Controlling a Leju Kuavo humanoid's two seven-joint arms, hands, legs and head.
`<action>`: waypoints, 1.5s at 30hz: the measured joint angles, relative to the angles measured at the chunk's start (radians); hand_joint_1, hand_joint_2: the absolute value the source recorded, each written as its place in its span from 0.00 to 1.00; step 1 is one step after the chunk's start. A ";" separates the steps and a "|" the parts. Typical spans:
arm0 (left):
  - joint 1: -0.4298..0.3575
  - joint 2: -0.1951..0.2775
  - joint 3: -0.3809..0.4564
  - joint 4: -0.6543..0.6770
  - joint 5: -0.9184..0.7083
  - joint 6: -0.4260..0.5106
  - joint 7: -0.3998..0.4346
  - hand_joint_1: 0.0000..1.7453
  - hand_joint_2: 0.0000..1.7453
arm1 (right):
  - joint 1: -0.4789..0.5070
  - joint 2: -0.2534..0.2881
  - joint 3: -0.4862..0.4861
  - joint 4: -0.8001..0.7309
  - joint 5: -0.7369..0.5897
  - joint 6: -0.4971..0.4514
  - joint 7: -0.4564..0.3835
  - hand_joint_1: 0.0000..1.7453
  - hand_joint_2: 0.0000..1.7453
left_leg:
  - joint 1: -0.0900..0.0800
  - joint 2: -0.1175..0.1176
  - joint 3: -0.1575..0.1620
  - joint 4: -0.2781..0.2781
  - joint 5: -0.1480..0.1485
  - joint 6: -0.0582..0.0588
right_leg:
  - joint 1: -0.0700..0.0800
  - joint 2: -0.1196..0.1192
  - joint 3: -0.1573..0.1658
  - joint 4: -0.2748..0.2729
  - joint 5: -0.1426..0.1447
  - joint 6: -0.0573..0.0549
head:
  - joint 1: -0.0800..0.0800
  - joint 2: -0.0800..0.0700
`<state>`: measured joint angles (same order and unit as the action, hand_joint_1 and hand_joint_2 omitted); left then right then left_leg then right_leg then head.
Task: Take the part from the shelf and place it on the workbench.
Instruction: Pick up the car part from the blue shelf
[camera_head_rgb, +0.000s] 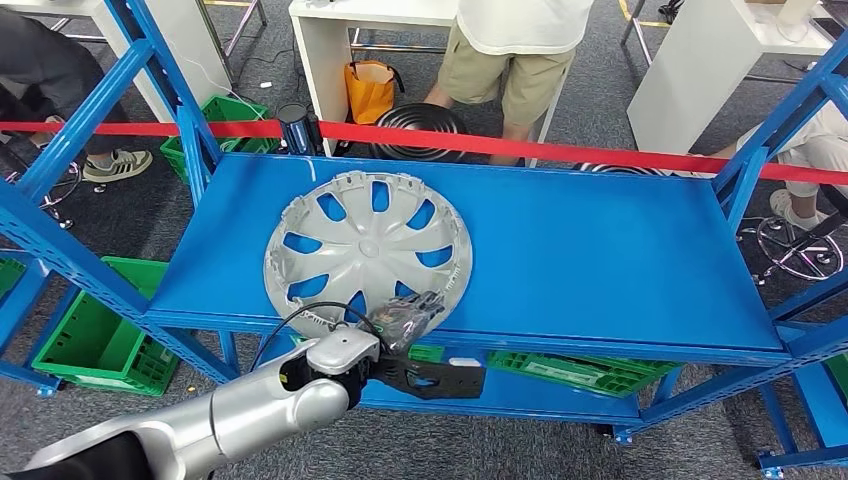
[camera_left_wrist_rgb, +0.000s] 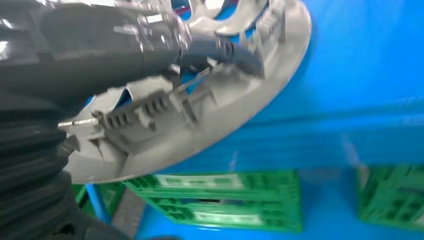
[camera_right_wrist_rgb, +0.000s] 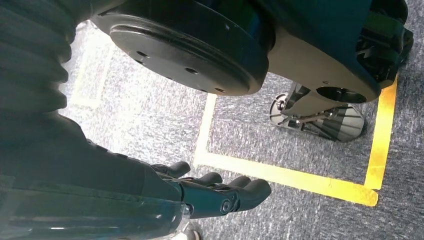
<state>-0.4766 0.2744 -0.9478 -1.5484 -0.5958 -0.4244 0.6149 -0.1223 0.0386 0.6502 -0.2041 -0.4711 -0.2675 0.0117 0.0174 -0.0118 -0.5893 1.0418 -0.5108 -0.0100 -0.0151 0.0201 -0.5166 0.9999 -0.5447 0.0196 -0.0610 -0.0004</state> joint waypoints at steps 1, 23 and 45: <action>0.000 0.003 -0.001 0.000 -0.001 -0.017 0.000 0.00 1.00 | -0.001 0.000 0.003 0.000 0.000 0.000 0.001 0.00 1.00 | 0.000 0.001 0.000 0.000 0.000 0.000 | 0.000 0.000 0.000 0.000 0.000 0.000 | 0.000 0.000; 0.020 0.018 0.001 0.001 0.039 0.215 -0.001 0.00 1.00 | 0.000 0.000 0.017 0.000 -0.024 -0.002 -0.003 0.00 1.00 | 0.000 0.005 0.001 0.000 0.000 0.000 | 0.000 0.002 0.000 0.000 0.000 0.000 | 0.000 0.000; 0.021 -0.011 0.000 -0.040 0.070 0.510 -0.037 0.00 1.00 | 0.009 0.000 0.017 0.000 -0.043 -0.017 -0.019 0.00 1.00 | 0.000 -0.003 0.001 0.000 0.000 0.000 | 0.000 0.001 0.000 0.000 0.000 0.000 | 0.000 0.000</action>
<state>-0.4560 0.2635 -0.9482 -1.5885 -0.5262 0.0860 0.5776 -0.1136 0.0381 0.6670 -0.2041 -0.5142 -0.2847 -0.0073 0.0174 -0.0150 -0.5887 1.0416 -0.5109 -0.0099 -0.0151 0.0209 -0.5164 0.9999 -0.5445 0.0197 -0.0609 -0.0004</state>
